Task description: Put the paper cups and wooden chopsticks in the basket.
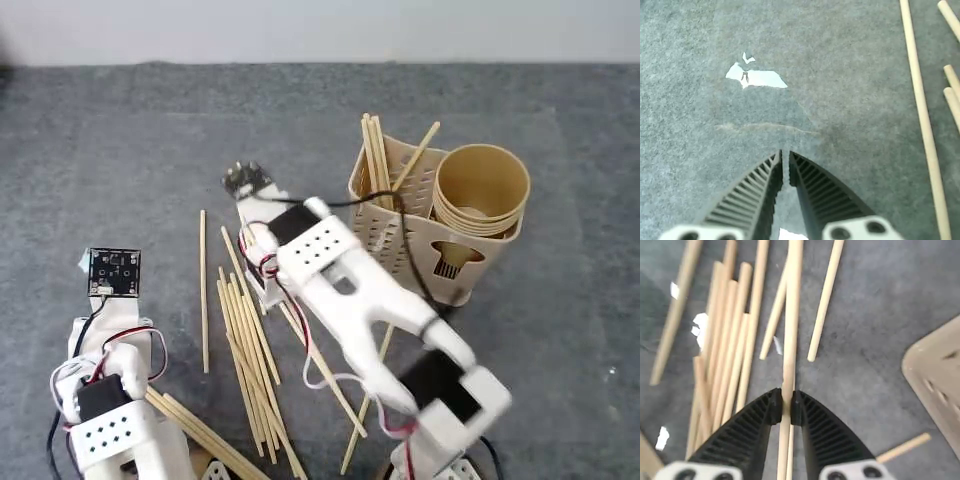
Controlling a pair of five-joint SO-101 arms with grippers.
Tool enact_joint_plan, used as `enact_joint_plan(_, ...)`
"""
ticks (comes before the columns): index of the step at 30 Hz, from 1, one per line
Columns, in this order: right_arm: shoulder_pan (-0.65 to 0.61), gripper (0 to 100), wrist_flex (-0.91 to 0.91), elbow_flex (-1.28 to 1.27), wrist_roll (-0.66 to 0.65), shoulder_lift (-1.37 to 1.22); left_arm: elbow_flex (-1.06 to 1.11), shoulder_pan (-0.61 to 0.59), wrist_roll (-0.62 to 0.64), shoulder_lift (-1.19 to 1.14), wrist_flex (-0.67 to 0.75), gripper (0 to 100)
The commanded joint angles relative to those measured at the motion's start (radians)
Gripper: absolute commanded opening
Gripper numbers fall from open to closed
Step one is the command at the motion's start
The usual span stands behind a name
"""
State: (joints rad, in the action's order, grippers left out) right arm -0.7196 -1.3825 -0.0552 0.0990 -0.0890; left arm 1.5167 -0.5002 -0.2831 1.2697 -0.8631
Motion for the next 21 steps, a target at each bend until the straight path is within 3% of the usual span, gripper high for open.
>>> enact_joint_plan(1, 0.012, 0.8, -0.079, 0.075, -0.014, 0.209, -0.01, 0.008, -0.008, 0.009, 0.02, 3)
enact_joint_plan(6, 0.015, 0.8, -0.124, 0.12, -0.081, 0.417, -0.01, 0.008, -0.008, 0.009, 0.02, 3)
enact_joint_plan(11, 0.099, 0.8, -0.097, 0.216, -0.157, 0.558, -0.01, 0.006, -0.008, 0.009, 0.02, 3)
enact_joint_plan(21, 0.266, 0.8, 0.14, 0.382, -0.157, 0.636, -0.01, 0.006, -0.008, 0.009, 0.02, 3)
